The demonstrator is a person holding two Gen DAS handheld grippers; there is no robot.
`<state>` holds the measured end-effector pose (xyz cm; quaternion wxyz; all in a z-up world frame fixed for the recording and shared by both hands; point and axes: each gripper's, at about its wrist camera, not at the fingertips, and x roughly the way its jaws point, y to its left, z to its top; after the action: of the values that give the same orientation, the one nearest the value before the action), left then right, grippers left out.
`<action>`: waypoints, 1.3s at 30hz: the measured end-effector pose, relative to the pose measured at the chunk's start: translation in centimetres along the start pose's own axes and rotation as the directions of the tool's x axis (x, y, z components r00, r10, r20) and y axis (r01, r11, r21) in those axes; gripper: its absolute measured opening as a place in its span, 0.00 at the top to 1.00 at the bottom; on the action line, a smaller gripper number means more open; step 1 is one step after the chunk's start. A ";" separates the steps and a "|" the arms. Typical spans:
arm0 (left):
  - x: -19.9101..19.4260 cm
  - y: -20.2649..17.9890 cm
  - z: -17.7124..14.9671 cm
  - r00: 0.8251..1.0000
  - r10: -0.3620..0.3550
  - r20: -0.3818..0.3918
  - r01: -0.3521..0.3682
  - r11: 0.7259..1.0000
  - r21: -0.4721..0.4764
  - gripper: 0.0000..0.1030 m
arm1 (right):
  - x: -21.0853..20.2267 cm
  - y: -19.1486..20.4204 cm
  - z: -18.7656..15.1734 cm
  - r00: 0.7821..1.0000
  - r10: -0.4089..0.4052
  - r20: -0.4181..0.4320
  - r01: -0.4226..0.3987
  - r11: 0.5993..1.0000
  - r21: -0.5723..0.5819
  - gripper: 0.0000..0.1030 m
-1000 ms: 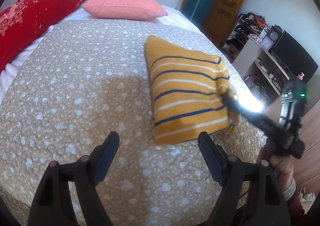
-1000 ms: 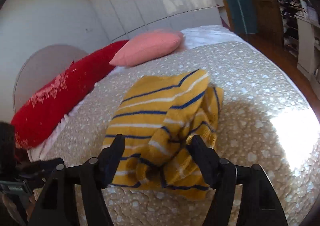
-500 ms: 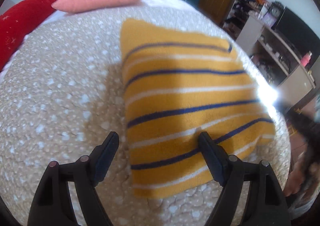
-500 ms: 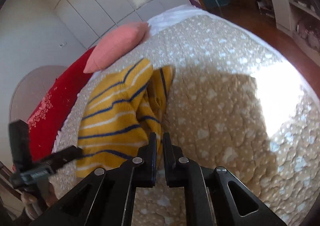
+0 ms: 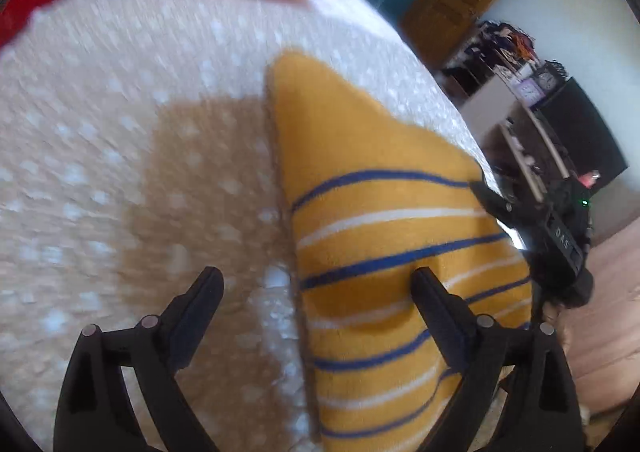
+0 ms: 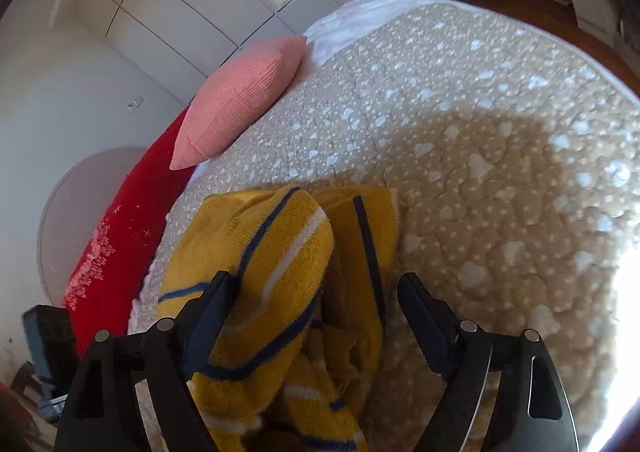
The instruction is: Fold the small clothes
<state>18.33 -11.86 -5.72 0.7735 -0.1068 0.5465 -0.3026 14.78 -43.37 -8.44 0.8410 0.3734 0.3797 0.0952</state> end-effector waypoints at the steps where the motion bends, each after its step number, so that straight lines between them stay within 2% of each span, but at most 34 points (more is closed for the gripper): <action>1: 1.0 0.4 0.2 0.998 -0.046 -0.032 0.046 0.999 -0.017 0.01 | 0.4 -0.4 0.1 0.999 0.036 -0.003 -0.036 0.999 0.033 0.22; 3: 1.5 -0.3 0.2 0.997 -0.070 -0.022 0.070 0.997 0.015 0.00 | 0.9 -0.7 0.1 0.991 0.132 -0.020 -0.130 0.988 0.082 0.50; 4: 1.6 -0.9 0.3 0.994 -0.098 -0.041 0.100 0.994 0.037 0.04 | 0.9 -0.7 0.0 0.987 0.161 -0.019 -0.158 0.981 0.110 0.51; 6: 1.0 -2.2 0.6 0.987 -0.149 -0.062 0.152 0.988 0.041 0.20 | 0.7 0.0 0.0 0.982 0.189 -0.009 -0.187 0.976 0.115 0.59; 8: -0.8 -4.0 1.0 0.992 -0.127 -0.025 0.128 0.988 0.087 0.20 | 0.1 1.7 0.4 0.974 0.226 0.007 -0.225 0.970 0.086 0.61; 11: -3.1 -5.1 2.2 0.996 -0.089 0.023 0.086 0.990 0.108 0.20 | -0.9 3.8 1.1 0.955 0.293 0.045 -0.295 0.954 0.043 0.62; 13: -3.4 -5.4 2.6 0.998 -0.040 0.039 0.035 0.991 0.129 0.20 | -1.2 4.5 1.5 0.951 0.303 0.067 -0.304 0.953 0.003 0.62; 15: -2.9 -5.0 2.5 0.998 0.041 0.043 -0.047 0.989 0.143 0.20 | -0.7 4.0 1.5 0.969 0.240 0.067 -0.239 0.971 -0.011 0.60; 17: -1.1 -4.2 1.8 0.992 0.129 0.013 -0.129 0.982 0.138 0.20 | 0.5 2.8 1.2 0.997 0.067 0.049 -0.066 0.998 -0.017 0.59; 18: -0.2 -3.6 1.6 0.988 0.154 -0.005 -0.152 0.980 0.132 0.20 | 1.0 2.2 0.9 0.999 -0.023 0.040 0.025 0.999 -0.032 0.55; 19: 0.7 -2.8 0.9 0.983 0.179 -0.036 -0.173 0.978 0.118 0.20 | 1.1 1.4 0.6 0.996 -0.072 0.046 0.074 0.997 -0.032 0.51; 20: 0.8 -2.2 0.5 0.985 0.164 -0.048 -0.159 0.982 0.101 0.20 | 0.6 0.8 0.5 0.995 -0.078 0.056 0.079 0.997 -0.012 0.44; 22: -0.3 -1.5 0.0 0.991 0.131 -0.040 -0.128 0.990 0.066 0.20 | -1.2 0.3 0.5 0.993 -0.080 0.086 0.078 0.997 0.020 0.42; 24: -2.4 -1.2 -0.8 0.991 0.132 0.012 -0.133 0.990 0.052 0.20 | -3.6 1.4 0.5 0.985 -0.107 0.136 0.109 0.994 -0.008 0.42; 27: -6.9 -1.5 -2.4 0.976 0.178 0.129 -0.186 0.981 0.050 0.20 | -6.6 4.7 -0.2 0.982 -0.050 0.180 0.067 0.994 -0.090 0.43; 29: -10.1 -2.2 -3.8 0.946 0.232 0.228 -0.249 0.967 0.050 0.20 | -7.5 7.7 -1.4 0.984 0.022 0.176 0.008 0.986 -0.168 0.43; 31: -12.7 -2.8 -4.9 0.912 0.277 0.304 -0.303 0.952 0.040 0.18 | -7.1 9.9 -3.1 0.988 0.085 0.126 -0.054 0.972 -0.229 0.43; 33: -15.3 -4.0 -6.2 0.863 0.329 0.383 -0.364 0.931 0.022 0.15 | -5.6 10.8 -5.3 0.992 0.111 0.055 -0.094 0.965 -0.244 0.43; 34: -16.3 -4.5 -6.9 0.840 0.350 0.414 -0.391 0.920 0.015 0.12 | -4.4 10.4 -6.2 0.996 0.083 0.027 -0.074 0.971 -0.228 0.42; 35: -17.6 -5.1 -7.5 0.803 0.382 0.457 -0.431 0.902 0.004 0.10 | -3.5 9.5 -6.7 0.999 0.033 0.011 -0.030 0.980 -0.198 0.42; 36: -18.8 -6.0 -8.0 0.764 0.414 0.496 -0.471 0.882 -0.012 0.04 | -2.5 8.3 -7.2 0.999 -0.044 -0.006 0.042 0.986 -0.164 0.43; 37: -19.9 -6.2 -8.7 0.734 0.433 0.524 -0.494 0.869 -0.026 0.00 | -2.0 7.2 -7.6 0.993 -0.116 -0.017 0.113 0.984 -0.140 0.47; 38: -21.1 -6.3 -9.3 0.705 0.444 0.553 -0.509 0.860 -0.041 0.00 | -2.3 6.8 -8.2 0.991 -0.136 0.001 0.135 0.982 -0.129 0.60; 39: -22.2 -6.5 -9.9 0.679 0.448 0.581 -0.514 0.856 -0.058 0.00 | -3.1 6.9 -8.6 0.991 -0.129 0.024 0.131 0.984 -0.123 0.59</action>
<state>2.17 -2.43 11.05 0.9580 -0.0028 0.2779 -0.0710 7.36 -35.11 -5.58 0.8701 0.2953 0.3899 0.0605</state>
